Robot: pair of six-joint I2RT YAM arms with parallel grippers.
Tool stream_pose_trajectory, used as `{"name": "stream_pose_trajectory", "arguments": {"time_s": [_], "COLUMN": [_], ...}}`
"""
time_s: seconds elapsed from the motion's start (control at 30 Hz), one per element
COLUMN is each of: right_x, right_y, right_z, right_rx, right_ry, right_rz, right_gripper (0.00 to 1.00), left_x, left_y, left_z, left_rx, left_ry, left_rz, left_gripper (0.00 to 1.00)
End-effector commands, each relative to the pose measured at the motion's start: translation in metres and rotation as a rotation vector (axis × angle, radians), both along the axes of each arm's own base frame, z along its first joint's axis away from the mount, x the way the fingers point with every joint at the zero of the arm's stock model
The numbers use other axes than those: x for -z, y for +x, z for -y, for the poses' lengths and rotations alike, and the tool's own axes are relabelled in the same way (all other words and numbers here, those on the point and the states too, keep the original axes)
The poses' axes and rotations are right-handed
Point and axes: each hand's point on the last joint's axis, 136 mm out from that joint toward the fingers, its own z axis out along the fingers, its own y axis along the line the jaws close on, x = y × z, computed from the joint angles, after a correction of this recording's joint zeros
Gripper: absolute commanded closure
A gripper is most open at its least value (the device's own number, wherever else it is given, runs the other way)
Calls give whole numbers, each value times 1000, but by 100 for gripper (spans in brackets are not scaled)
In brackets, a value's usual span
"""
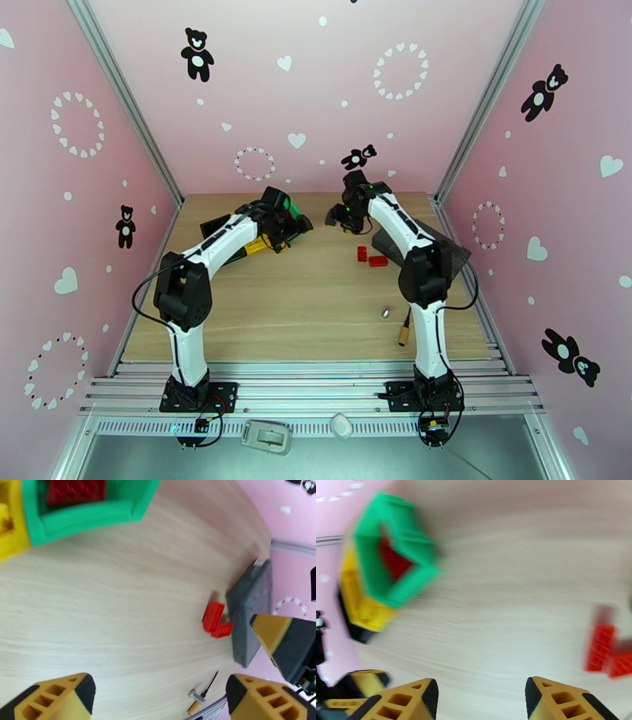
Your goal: Sort the legos into containers by color
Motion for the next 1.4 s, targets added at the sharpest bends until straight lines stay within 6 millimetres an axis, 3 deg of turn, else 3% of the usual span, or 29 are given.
{"name": "stream_pose_trajectory", "arguments": {"time_s": [0.0,0.27,0.83,1.37], "right_x": [17,48,88,101], "right_y": [-26,-36,-27,-17], "right_z": [35,64,82,81], "right_rx": [-32,-41,-52,-69], "right_ry": [-192,-318,-340,-335], "right_rz": [-64,-132,-207,-219], "right_gripper": [35,34,41,46], "left_x": [7,15,12,12], "left_y": [-3,-17,-23,-20], "left_z": [11,39,32,31], "left_rx": [36,90,68,58], "left_ry": [38,45,64,73], "left_rz": [-6,-19,-17,-20], "left_gripper": [7,7,7,7]}}
